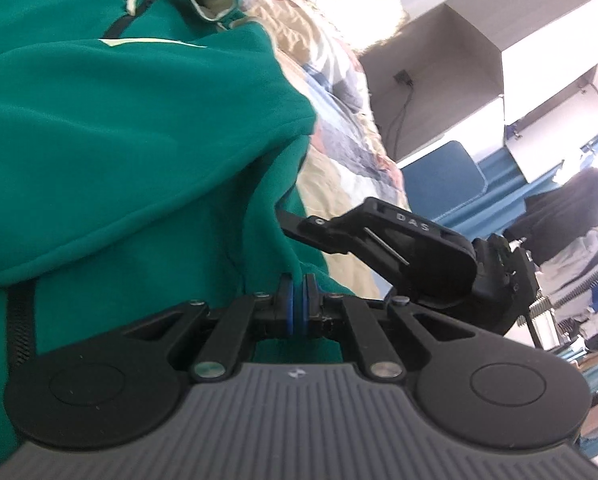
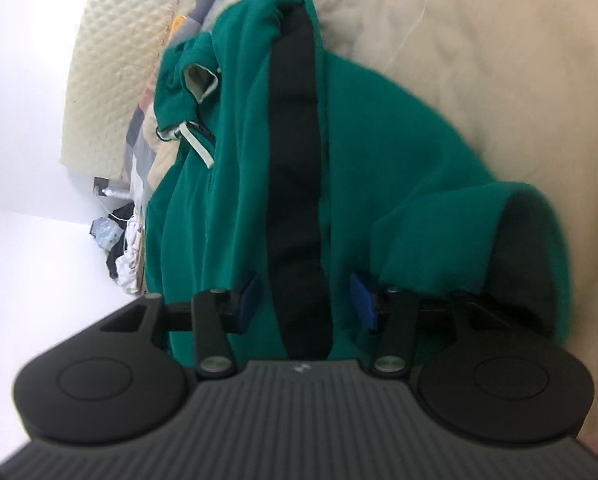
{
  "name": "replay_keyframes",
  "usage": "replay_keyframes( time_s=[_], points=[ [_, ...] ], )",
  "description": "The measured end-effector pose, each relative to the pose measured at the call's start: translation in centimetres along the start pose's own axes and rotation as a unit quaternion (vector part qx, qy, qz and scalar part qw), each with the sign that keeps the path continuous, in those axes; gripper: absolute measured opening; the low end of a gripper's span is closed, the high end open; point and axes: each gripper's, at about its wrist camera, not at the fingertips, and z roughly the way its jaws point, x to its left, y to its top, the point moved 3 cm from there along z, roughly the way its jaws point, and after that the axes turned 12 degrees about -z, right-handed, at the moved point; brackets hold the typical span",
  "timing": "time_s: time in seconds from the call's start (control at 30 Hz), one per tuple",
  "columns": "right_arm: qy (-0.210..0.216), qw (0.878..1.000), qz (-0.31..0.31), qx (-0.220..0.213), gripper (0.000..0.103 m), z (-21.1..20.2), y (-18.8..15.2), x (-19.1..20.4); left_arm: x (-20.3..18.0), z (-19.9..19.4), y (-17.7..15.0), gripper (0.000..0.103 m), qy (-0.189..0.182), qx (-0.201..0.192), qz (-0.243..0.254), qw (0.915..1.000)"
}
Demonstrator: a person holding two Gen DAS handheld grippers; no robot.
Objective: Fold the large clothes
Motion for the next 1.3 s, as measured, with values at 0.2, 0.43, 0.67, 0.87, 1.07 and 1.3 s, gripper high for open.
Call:
replay_keyframes(
  time_s=[0.2, 0.43, 0.67, 0.87, 1.07, 1.3],
  points=[
    [0.02, 0.999, -0.031, 0.025, 0.014, 1.8, 0.2, 1.2, 0.9, 0.4, 0.5, 0.004, 0.012, -0.01, -0.007, 0.9999],
    [0.029, 0.993, -0.091, -0.071, 0.007, -4.3, 0.6, 3.9, -0.8, -0.8, -0.7, 0.005, -0.037, -0.014, 0.024, 0.9989],
    [-0.033, 0.981, -0.102, -0.163, 0.006, -11.0, 0.6, 2.9, -3.2, 0.2, -2.9, 0.006, -0.08, 0.017, 0.075, 0.9938],
    [-0.135, 0.972, -0.053, -0.185, 0.006, -12.5, 1.1, 0.1, -4.4, 4.2, -4.6, 0.006, -0.06, 0.067, 0.109, 0.9899],
    [-0.187, 0.968, -0.016, -0.167, 0.006, -10.8, 1.4, -2.9, -3.9, 8.7, -6.2, 0.006, 0.005, 0.124, 0.129, 0.9838],
    [-0.201, 0.969, 0.023, -0.145, 0.007, -9.0, 1.8, -4.9, -3.4, 10.2, -5.2, 0.006, 0.025, 0.141, 0.11, 0.9835]
  ],
)
